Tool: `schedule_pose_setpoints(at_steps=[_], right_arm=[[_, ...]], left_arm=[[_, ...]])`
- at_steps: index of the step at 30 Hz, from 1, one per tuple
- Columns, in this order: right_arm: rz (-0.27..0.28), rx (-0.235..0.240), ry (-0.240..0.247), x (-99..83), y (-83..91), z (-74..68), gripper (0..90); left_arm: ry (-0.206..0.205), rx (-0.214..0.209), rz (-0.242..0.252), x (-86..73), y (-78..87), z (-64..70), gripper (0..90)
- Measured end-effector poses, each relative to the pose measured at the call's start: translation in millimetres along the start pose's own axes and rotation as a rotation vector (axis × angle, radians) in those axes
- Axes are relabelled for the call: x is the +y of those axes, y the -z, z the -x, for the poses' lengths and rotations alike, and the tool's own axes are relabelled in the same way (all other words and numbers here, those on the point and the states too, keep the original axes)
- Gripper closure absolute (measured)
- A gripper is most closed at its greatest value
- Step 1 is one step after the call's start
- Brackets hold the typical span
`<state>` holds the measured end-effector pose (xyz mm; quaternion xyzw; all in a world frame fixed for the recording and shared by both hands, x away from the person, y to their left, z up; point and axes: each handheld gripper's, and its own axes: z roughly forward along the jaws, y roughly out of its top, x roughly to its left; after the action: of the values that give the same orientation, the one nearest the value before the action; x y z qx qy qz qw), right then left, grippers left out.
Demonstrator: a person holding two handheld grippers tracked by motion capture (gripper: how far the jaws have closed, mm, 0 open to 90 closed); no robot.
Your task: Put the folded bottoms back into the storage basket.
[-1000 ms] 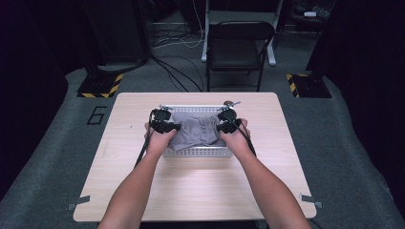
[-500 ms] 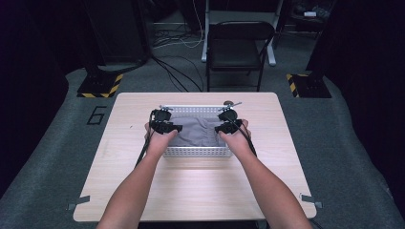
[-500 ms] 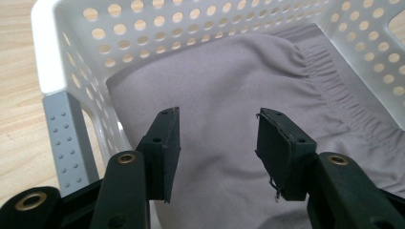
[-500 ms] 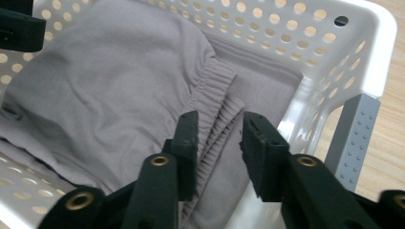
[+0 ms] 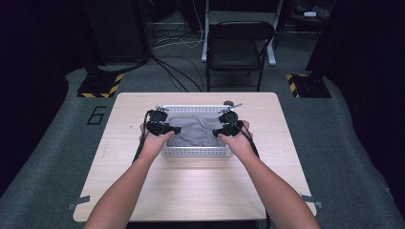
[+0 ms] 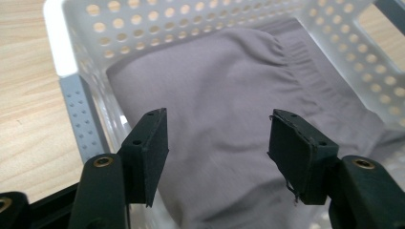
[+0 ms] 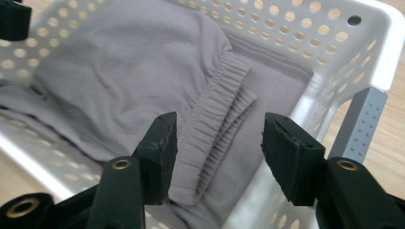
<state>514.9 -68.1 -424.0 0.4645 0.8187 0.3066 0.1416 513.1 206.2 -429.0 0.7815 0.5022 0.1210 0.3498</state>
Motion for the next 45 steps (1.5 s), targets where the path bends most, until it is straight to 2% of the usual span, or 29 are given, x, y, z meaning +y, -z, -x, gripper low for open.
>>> schedule_pose_setpoints(at_steps=[5, 11, 17, 25, 28, 29, 30, 33, 38, 42, 45], right_arm=[[0.023, 0.024, 0.035, -1.4, 12.2, -6.5, 44.2], [0.047, 0.058, 0.071, -8.1, 26.5, -15.3, 43.6], [0.058, 0.096, 0.076, -18.2, 38.3, -19.4, 43.6], [0.081, 0.116, 0.085, -34.0, 56.3, -20.1, 43.8], [0.096, 0.122, 0.071, -40.4, 62.7, -19.5, 43.7], [0.099, 0.127, 0.071, -42.9, 64.4, -18.8, 43.7], [0.102, 0.126, 0.064, -45.7, 65.9, -19.1, 43.7], [0.104, 0.126, 0.072, -54.2, 68.8, -20.1, 43.7], [0.111, 0.112, 0.103, -68.3, 75.7, -25.3, 43.7], [0.112, 0.119, 0.093, -76.9, 78.5, -27.4, 43.7], [0.117, 0.117, 0.097, -83.7, 79.6, -28.4, 43.7]], left_arm=[[-0.038, -0.047, 0.021, -1.7, 14.5, 8.5, 38.5], [-0.075, -0.079, 0.04, -7.7, 30.7, 17.3, 39.0], [-0.091, -0.085, 0.032, -19.7, 43.3, 20.9, 39.1], [-0.067, -0.102, 0.059, -36.8, 62.5, 17.4, 39.1], [-0.062, -0.121, 0.056, -43.3, 69.2, 16.3, 39.3], [-0.06, -0.125, 0.06, -45.6, 70.3, 16.0, 39.3], [-0.039, -0.133, 0.059, -48.1, 71.4, 16.9, 39.3], [-0.025, -0.145, 0.075, -55.9, 72.9, 18.4, 39.3], [-0.05, -0.143, 0.067, -67.5, 75.9, 16.8, 39.3], [-0.018, -0.149, 0.072, -77.9, 76.7, 14.7, 39.3], [-0.018, -0.145, 0.076, -85.0, 76.9, 11.6, 39.4]])
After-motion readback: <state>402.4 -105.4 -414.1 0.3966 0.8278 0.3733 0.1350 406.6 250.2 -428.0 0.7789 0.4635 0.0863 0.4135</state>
